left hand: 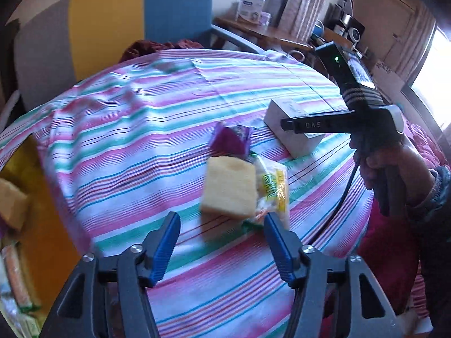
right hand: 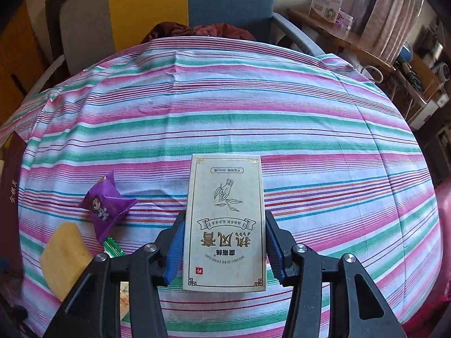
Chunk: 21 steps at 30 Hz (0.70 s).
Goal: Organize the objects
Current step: 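Grasp the second yellow sponge with left gripper while right gripper holds white box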
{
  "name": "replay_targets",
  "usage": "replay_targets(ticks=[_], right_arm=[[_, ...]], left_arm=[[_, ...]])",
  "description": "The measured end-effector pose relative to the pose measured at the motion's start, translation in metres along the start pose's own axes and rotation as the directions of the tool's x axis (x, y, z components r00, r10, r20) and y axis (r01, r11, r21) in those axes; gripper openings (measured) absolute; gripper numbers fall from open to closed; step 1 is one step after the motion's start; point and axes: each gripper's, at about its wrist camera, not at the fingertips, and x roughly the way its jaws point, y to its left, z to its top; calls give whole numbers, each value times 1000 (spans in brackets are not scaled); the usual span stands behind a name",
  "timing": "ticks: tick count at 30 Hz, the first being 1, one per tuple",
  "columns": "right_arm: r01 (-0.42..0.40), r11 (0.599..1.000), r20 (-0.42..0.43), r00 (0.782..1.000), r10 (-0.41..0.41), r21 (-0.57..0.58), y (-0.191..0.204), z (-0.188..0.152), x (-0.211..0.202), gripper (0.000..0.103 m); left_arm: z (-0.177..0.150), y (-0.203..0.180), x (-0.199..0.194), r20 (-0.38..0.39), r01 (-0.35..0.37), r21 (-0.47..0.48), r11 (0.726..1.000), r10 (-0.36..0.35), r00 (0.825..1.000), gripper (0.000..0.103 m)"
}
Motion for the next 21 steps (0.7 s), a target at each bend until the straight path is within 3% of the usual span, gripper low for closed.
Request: replay_targets(ticks=[2, 12, 13, 15, 21], right_arm=[[-5, 1000, -1, 1000, 5, 6, -1, 0, 0, 52], [-28, 999, -18, 999, 28, 21, -4, 2, 4, 52], [-29, 999, -21, 999, 30, 23, -5, 2, 5, 52], [-28, 999, -24, 999, 29, 19, -4, 2, 6, 52], [-5, 1000, -13, 1000, 5, 3, -4, 3, 6, 52]], left_arm=[[6, -5, 11, -21, 11, 23, 1000, -11, 1000, 71], [30, -15, 61, -106, -12, 101, 995, 23, 994, 73], [31, -14, 68, -114, -16, 99, 995, 27, 993, 72], [32, -8, 79, -135, -5, 63, 998, 14, 991, 57], [19, 8, 69, -84, 38, -15, 999, -39, 996, 54]])
